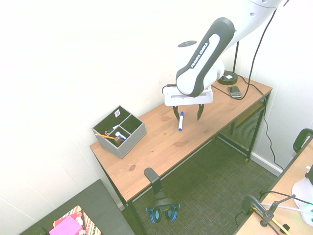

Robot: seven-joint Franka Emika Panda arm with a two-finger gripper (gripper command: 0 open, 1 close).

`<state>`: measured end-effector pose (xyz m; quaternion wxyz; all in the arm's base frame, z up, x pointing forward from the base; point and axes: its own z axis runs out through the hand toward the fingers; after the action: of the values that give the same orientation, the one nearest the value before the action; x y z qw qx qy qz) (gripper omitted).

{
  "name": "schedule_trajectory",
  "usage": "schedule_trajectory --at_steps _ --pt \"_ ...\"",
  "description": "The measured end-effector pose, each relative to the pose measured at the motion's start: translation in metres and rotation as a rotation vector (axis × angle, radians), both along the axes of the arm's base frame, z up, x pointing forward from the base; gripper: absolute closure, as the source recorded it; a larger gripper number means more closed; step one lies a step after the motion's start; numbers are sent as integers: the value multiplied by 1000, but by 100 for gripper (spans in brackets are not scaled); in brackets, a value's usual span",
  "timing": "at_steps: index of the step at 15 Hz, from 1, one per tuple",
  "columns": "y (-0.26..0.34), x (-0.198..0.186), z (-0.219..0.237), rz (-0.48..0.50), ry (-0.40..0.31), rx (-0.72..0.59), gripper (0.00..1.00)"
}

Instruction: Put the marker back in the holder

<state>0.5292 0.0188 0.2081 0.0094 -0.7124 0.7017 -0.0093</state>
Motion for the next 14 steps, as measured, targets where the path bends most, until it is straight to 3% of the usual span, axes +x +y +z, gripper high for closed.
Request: schedule_trajectory --at_steps 2,3,14 --pt "-2 11 -15 -9 2 -3 0" --pt "-1 16 -21 -12 5 -1 100" --pt "5 48 -50 4 -6 5 100"
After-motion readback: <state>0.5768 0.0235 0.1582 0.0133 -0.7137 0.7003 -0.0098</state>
